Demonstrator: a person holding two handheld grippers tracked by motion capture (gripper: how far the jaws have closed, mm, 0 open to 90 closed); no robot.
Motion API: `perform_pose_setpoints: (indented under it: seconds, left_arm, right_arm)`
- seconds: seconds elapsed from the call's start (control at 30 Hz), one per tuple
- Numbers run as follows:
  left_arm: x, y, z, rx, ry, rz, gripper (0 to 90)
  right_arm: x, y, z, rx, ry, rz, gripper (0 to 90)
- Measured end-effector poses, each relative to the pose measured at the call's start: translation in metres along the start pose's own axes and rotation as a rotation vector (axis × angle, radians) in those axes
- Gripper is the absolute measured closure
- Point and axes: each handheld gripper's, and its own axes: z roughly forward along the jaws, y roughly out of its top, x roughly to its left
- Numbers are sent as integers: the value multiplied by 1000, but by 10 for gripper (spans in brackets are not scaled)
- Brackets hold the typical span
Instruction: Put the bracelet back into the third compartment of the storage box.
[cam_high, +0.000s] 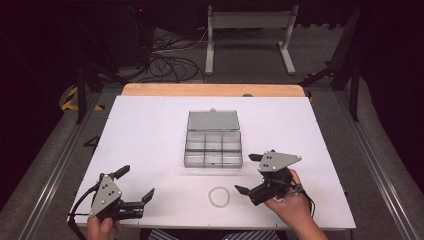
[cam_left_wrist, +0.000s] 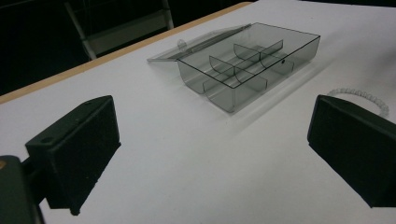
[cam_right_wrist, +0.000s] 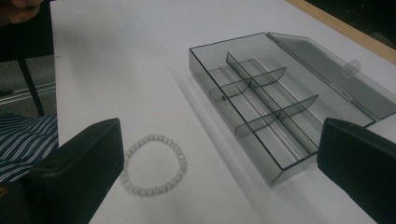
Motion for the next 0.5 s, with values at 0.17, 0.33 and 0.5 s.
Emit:
perform_pose_setpoints:
  seconds: [0.17, 0.33, 0.5]
  left_arm:
    - [-1, 0, 0, -2, -3, -5, 30]
    - [0, 0, 0, 1, -1, 4, 30]
    - [1, 0, 0, 2, -4, -4, 30]
  right_arm:
    - [3, 7, 7, 2, 14, -17, 14]
    - [5, 13, 14, 6, 24, -27, 13]
    - [6, 17, 21, 11, 52, -29, 5]
